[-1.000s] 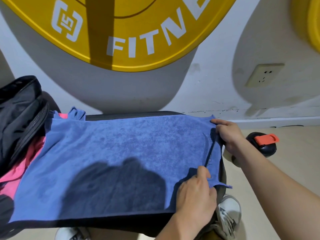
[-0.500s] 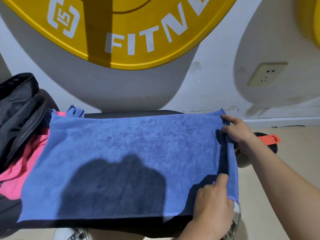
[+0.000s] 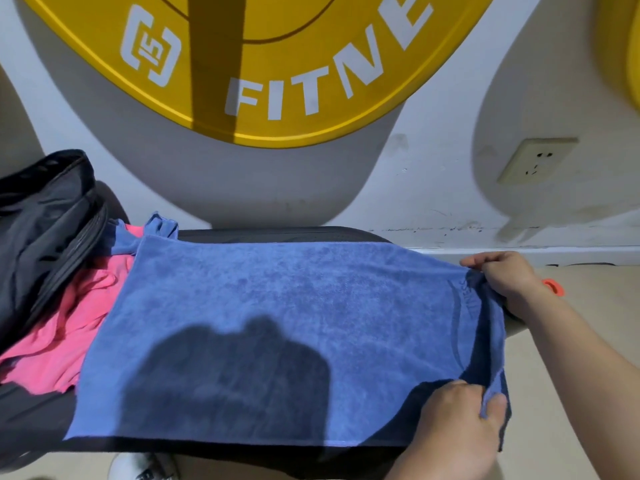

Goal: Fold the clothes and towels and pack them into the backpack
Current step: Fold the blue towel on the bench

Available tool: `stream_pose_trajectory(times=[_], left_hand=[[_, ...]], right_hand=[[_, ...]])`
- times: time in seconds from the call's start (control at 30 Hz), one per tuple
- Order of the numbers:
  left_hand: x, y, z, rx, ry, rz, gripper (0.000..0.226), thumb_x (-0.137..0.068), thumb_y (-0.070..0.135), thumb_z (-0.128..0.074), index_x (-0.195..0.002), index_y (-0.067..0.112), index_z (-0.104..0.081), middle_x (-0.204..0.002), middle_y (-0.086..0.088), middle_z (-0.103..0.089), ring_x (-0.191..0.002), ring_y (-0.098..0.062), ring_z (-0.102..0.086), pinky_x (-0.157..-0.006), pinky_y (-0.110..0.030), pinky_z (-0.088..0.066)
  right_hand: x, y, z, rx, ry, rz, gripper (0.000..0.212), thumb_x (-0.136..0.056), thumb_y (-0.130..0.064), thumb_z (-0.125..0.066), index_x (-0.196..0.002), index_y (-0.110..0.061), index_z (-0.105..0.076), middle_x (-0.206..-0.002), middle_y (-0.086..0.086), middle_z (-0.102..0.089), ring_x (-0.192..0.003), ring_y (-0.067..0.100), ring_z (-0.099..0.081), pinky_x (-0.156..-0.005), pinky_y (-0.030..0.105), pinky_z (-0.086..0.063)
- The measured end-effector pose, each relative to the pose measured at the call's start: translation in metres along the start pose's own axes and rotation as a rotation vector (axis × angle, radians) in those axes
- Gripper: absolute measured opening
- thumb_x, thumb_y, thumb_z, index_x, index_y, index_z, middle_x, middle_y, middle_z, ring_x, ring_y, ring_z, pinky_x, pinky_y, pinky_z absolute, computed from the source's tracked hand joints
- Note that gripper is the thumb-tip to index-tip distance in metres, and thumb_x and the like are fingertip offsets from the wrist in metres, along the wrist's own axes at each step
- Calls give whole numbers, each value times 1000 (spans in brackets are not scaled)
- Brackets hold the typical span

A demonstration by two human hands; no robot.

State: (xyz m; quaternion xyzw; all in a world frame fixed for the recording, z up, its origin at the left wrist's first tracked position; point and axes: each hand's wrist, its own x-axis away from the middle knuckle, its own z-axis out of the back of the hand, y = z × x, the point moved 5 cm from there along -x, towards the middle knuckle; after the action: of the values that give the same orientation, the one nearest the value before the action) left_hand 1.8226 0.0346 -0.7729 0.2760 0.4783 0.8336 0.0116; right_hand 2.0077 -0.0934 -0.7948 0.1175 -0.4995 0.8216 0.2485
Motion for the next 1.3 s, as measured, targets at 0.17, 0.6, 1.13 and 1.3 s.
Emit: stream_pose_trajectory(times=[0.17, 0.6, 1.13, 1.3], left_hand=[[-6, -9, 4, -28, 25, 20, 17, -96, 25, -47, -90, 9, -45, -105, -16, -58, -102, -32, -52, -79, -28, -36], [-9, 7, -17, 17, -13, -11, 51, -100, 45, -32, -113, 1, -54, -119, -19, -54, -114, -31, -47, -98, -38, -36], [12, 7, -11, 428, 78, 30, 29, -88, 45, -38, -111, 36, -52, -109, -6, -65, -90, -21, -68, -91, -40, -53], [43, 19, 53, 394, 214, -59, 23, -91, 45, -40, -104, 32, -53, -86, 4, -61, -90, -18, -65, -93, -33, -48]], right_hand=[[2, 20, -5, -103, -189, -210, 23, -88, 8, -45, -98, 10, -66, -95, 26, -64, -83, 33, -58, -70, 37, -49], [-11, 20, 1, -445, 62, -167, 39, -86, 5, -47, -106, -20, -70, -107, 14, -66, -96, 29, -62, -89, 38, -54], [59, -51, 33, 152, 169, 191, 38, -88, 4, -48, -126, 9, -50, -101, 31, -59, -78, 40, -54, -70, 46, -46], [90, -119, 23, 115, 182, 353, 32, -87, 4, -50, -118, 14, -54, -110, 33, -58, -93, 44, -56, -84, 52, -47]])
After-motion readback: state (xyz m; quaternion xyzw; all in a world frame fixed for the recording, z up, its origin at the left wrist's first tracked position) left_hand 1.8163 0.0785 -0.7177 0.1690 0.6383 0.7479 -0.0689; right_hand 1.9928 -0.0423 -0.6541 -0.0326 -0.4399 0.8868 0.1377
